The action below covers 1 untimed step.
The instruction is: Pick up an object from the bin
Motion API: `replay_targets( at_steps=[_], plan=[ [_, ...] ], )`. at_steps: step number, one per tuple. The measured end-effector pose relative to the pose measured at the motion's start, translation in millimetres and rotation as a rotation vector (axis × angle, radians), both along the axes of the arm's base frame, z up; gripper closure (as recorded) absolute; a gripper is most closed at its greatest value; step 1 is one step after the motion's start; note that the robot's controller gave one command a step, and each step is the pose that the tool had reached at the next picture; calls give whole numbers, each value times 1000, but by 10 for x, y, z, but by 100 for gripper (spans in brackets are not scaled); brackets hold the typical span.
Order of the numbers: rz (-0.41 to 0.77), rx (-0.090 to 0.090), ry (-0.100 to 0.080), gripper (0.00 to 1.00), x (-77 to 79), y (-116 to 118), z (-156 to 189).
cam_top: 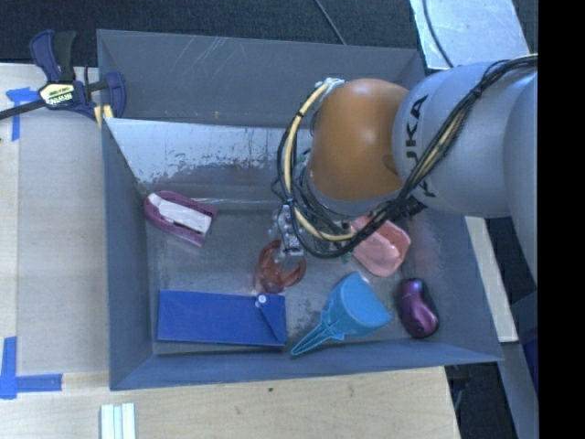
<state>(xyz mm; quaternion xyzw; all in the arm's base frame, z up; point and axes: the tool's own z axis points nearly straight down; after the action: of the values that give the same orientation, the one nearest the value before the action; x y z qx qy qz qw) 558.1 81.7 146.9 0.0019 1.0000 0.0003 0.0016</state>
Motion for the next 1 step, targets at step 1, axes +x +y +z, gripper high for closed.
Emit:
replay_targets(
  at_steps=[1],
  plan=[
    [0,0,0,100,0,0,0]
  ],
)
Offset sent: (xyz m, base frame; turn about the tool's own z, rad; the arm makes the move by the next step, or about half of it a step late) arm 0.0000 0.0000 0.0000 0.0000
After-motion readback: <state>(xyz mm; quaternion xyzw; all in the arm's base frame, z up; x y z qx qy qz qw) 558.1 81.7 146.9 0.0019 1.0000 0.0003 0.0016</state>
